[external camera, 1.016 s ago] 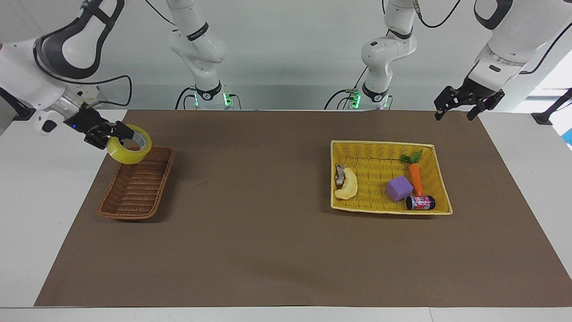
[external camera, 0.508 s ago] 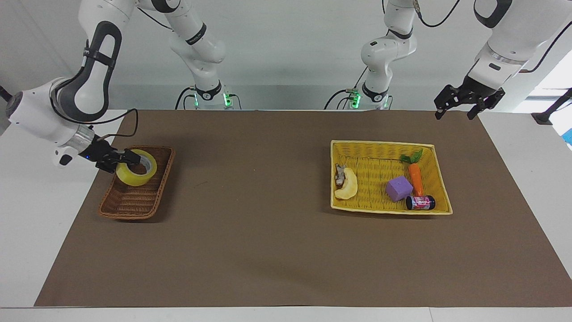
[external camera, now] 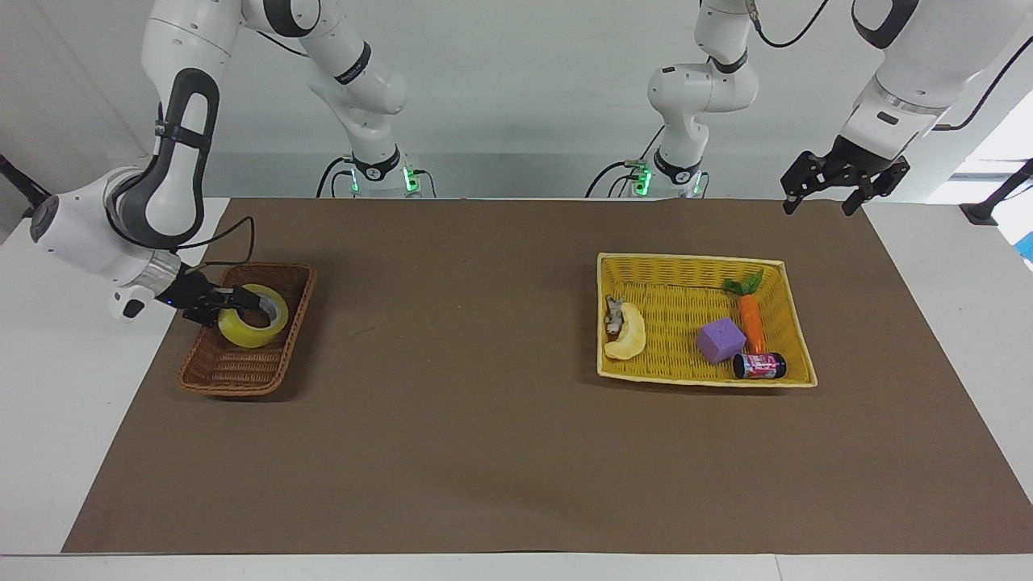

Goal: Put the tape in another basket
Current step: 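Release the tape in the wicker basket and raise the right gripper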

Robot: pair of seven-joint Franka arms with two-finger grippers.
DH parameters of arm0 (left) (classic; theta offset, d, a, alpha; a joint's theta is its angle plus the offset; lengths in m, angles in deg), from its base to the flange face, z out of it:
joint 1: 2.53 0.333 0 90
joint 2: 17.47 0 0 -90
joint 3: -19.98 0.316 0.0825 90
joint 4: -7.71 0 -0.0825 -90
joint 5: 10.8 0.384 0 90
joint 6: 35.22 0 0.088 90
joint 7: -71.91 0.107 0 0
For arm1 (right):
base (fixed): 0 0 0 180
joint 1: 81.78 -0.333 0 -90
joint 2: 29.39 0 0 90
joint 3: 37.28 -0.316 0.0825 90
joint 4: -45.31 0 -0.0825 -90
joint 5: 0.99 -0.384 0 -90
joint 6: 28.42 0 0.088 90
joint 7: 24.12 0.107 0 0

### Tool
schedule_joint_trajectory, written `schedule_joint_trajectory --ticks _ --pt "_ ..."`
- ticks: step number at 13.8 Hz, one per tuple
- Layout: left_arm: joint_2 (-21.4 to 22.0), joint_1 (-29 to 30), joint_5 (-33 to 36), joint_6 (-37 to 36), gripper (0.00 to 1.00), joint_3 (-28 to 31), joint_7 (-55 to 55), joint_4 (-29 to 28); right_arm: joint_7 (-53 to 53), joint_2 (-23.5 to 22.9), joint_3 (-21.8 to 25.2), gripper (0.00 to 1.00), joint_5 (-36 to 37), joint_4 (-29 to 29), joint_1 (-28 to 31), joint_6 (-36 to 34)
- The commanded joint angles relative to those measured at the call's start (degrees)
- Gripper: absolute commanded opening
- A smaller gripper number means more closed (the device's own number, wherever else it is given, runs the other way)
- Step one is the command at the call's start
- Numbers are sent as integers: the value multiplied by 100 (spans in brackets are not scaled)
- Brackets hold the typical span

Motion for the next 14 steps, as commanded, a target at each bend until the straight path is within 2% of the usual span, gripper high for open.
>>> schedule_joint_trajectory --ticks 1,2,3,4,5,10,14 --pt "45 -165 107 12 100 219 30 -5 8 6 -50 0 64 45 23 106" --pt "53 -147 107 12 100 219 30 4 16 6 -50 0 64 54 5 106" --pt "53 -147 107 12 100 219 30 4 17 6 -50 17 64 63 -4 106" --pt "62 -147 107 12 100 219 30 4 25 6 -50 61 64 63 -4 97" --pt "62 -147 107 12 100 219 30 -5 25 6 -50 100 38 54 -4 79" --pt "62 -147 107 12 100 219 30 4 69 -117 -50 100 -7 -429 -30 114" --pt "62 -147 107 12 100 219 30 4 972 -46 -41 100 116 -956 -363 114"
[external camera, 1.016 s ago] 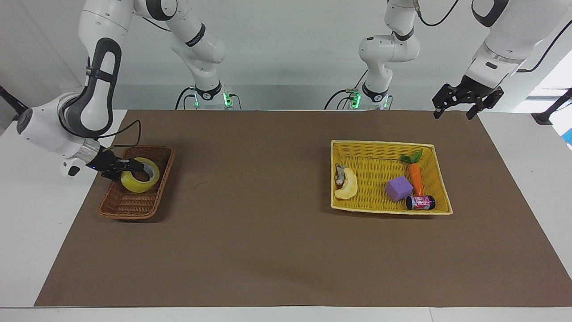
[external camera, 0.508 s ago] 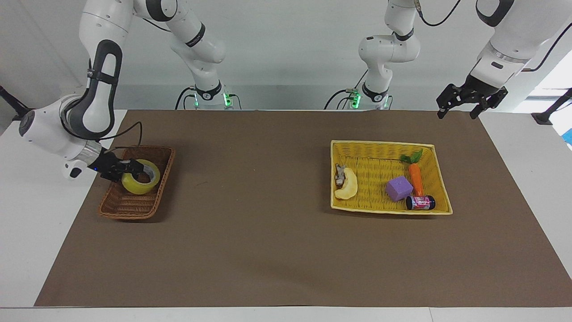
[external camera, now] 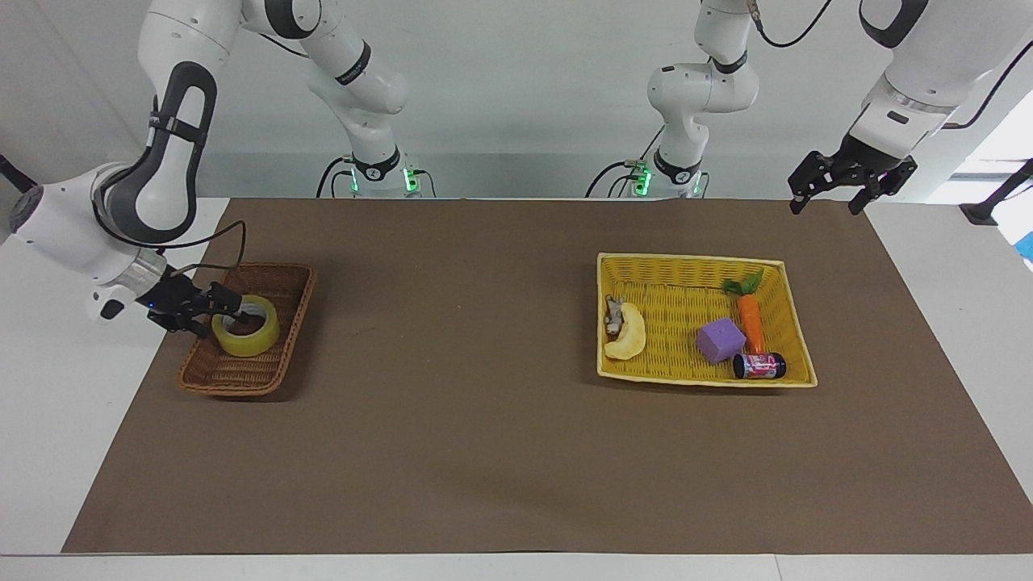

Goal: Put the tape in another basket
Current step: 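Release the tape in the wicker basket and raise the right gripper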

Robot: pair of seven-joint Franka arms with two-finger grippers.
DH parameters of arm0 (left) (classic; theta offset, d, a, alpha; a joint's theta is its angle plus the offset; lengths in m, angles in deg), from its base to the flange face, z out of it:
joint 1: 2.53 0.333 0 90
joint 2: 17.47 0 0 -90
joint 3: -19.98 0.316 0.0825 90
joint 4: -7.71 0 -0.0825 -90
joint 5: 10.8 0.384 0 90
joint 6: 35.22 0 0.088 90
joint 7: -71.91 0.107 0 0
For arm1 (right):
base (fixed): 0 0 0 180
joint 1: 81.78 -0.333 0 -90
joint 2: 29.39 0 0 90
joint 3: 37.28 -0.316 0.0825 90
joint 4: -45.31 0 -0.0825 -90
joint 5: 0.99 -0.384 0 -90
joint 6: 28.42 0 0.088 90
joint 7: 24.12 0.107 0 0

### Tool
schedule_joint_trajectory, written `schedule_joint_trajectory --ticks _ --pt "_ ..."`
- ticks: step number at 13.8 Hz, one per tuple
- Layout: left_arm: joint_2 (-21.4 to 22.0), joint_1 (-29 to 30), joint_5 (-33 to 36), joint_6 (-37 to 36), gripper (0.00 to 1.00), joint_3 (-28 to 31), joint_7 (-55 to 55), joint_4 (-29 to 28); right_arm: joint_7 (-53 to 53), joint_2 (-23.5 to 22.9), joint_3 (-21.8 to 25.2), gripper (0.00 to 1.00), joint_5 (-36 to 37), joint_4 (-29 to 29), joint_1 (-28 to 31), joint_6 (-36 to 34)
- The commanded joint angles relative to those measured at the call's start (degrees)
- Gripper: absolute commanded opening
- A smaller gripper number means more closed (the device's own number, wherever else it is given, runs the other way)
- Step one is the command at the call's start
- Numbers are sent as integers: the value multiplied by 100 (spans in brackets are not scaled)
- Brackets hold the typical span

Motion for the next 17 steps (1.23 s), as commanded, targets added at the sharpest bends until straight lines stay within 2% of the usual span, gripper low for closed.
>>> schedule_joint_trajectory --ticks 1,4,9,13,17 --pt "63 -112 107 12 100 87 30 -6 675 -5 -4 100 187 -432 -291 31" --pt "54 -112 107 12 100 87 30 3 1332 109 -12 100 829 -750 -660 76" --pt "63 -112 107 12 100 87 30 -6 2810 522 -21 100 1427 -689 -1301 -47" --pt "54 -112 107 12 100 87 30 -6 4057 873 -21 100 1901 -680 -1951 -495" --pt "63 -112 107 12 100 87 30 3 4833 1277 -12 100 1928 -688 -2418 -1040"
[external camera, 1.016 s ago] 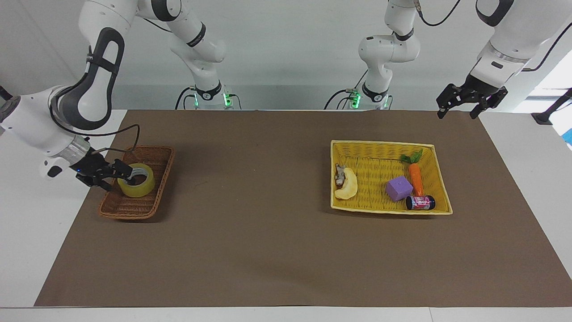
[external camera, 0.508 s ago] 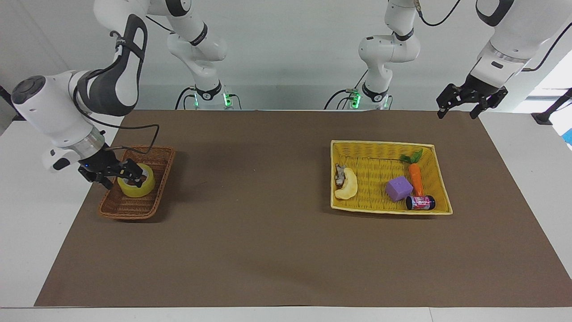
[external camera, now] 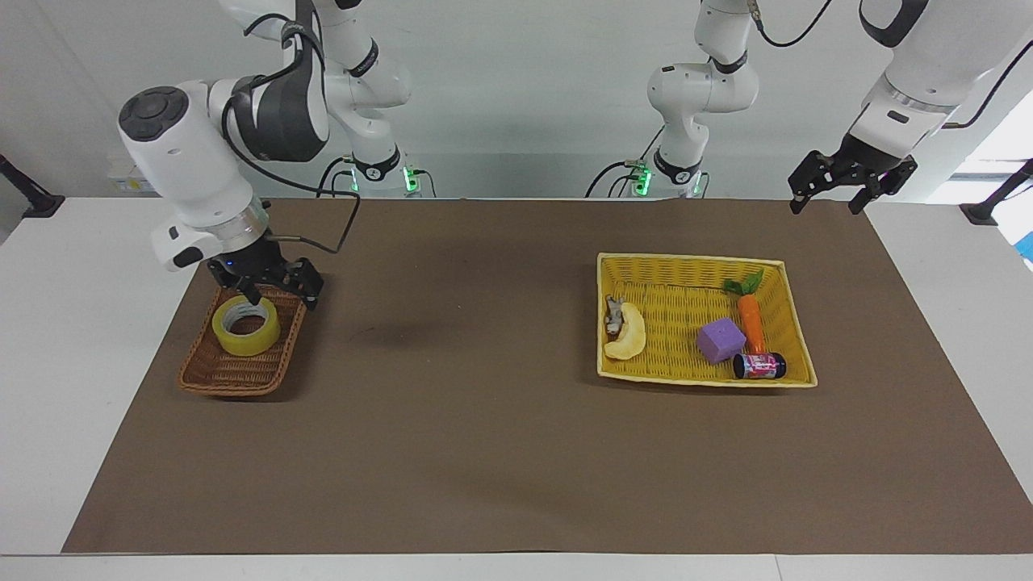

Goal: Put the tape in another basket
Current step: 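Release the tape in the wicker basket and raise the right gripper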

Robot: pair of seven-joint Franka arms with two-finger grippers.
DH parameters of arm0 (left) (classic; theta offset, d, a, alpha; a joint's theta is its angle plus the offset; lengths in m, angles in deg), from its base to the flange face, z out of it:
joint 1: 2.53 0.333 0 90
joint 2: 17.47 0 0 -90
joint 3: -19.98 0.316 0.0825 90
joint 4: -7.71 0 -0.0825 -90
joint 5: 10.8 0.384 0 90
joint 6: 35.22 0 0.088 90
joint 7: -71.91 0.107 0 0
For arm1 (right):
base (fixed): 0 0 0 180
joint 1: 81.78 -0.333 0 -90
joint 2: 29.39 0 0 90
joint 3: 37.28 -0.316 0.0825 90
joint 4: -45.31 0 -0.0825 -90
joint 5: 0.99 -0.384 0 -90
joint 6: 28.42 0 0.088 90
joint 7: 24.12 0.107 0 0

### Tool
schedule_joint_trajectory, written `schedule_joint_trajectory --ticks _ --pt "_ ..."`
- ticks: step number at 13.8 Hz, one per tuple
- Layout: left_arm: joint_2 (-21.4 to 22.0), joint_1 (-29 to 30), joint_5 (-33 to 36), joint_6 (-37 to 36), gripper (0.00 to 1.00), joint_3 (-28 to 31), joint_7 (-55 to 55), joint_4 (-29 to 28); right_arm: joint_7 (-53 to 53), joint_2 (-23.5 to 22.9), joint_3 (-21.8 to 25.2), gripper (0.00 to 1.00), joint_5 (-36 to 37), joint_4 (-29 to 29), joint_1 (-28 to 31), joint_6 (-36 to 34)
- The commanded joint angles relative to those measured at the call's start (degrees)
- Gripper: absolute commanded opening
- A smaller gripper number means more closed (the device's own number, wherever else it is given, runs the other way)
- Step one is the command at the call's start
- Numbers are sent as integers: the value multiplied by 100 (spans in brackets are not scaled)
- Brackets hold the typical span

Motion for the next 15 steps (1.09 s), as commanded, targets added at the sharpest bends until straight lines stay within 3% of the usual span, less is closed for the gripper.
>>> schedule_joint_trajectory --ticks 1,9,11,15 --pt "50 -112 107 12 100 87 30 -6 245 378 15 100 139 90 -79 -229" --pt "49 -112 107 12 100 87 30 3 174 1442 59 100 314 72 210 -1107" --pt "49 -112 107 12 100 87 30 3 131 1592 33 100 306 125 351 -1475" --pt "58 -112 107 12 100 87 30 3 192 1821 -99 100 174 433 255 -1548"
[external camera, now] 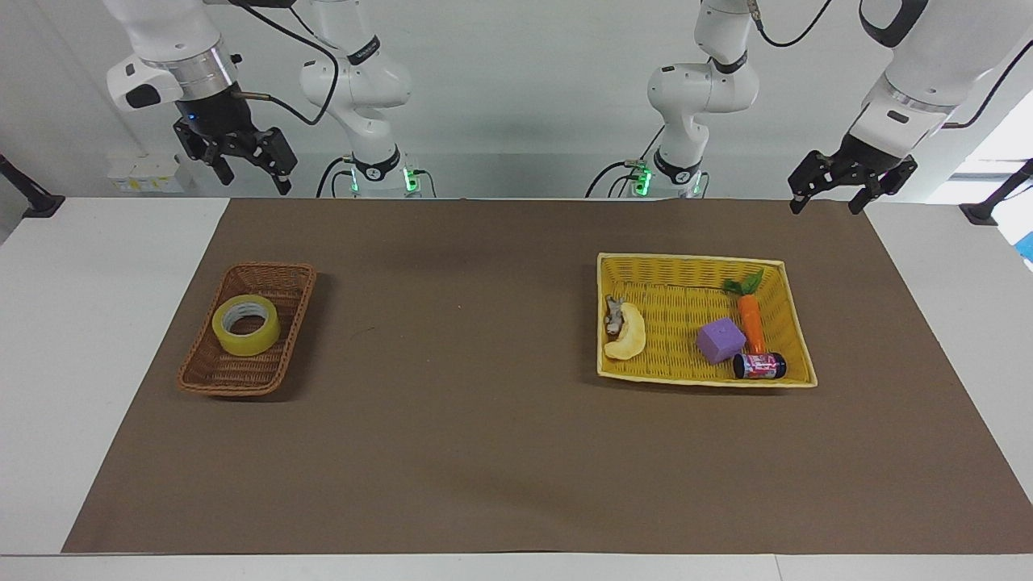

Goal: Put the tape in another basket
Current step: 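Release the tape in the wicker basket and raise the right gripper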

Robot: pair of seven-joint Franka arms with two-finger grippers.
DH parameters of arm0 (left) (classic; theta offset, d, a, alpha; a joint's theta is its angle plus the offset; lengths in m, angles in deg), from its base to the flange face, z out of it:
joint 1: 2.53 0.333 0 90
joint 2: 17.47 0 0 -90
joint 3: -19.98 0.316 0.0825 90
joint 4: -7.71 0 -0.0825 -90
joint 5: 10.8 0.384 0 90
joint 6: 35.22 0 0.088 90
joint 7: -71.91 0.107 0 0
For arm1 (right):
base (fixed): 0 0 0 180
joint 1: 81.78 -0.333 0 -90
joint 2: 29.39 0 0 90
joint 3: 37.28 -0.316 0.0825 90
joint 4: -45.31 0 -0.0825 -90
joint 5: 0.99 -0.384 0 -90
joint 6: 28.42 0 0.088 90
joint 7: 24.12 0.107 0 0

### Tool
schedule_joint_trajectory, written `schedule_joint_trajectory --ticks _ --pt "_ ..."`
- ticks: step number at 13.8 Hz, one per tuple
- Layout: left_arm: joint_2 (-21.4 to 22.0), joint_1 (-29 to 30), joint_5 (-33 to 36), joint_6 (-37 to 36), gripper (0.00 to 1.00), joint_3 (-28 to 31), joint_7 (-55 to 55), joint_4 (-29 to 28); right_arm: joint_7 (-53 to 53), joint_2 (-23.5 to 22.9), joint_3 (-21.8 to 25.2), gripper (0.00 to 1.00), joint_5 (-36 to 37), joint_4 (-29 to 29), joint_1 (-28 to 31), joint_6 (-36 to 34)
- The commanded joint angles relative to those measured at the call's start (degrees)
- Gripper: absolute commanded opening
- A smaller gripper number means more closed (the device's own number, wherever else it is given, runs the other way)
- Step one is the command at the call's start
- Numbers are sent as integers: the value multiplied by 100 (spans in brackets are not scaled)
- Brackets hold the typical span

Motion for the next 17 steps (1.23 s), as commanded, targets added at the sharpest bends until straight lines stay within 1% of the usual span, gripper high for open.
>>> schedule_joint_trajectory --ticks 1,3,6,17 --pt "49 -111 107 12 100 87 30 -6 33 154 -93 100 -5 227 42 32" --pt "48 -111 107 12 100 87 30 3 -20 84 -93 100 4 157 51 198" --pt "49 -111 107 12 100 87 30 3 -20 -66 -93 100 22 -72 51 164" --pt "48 -111 107 12 100 87 30 3 -107 -101 -84 100 -5 -37 68 288"
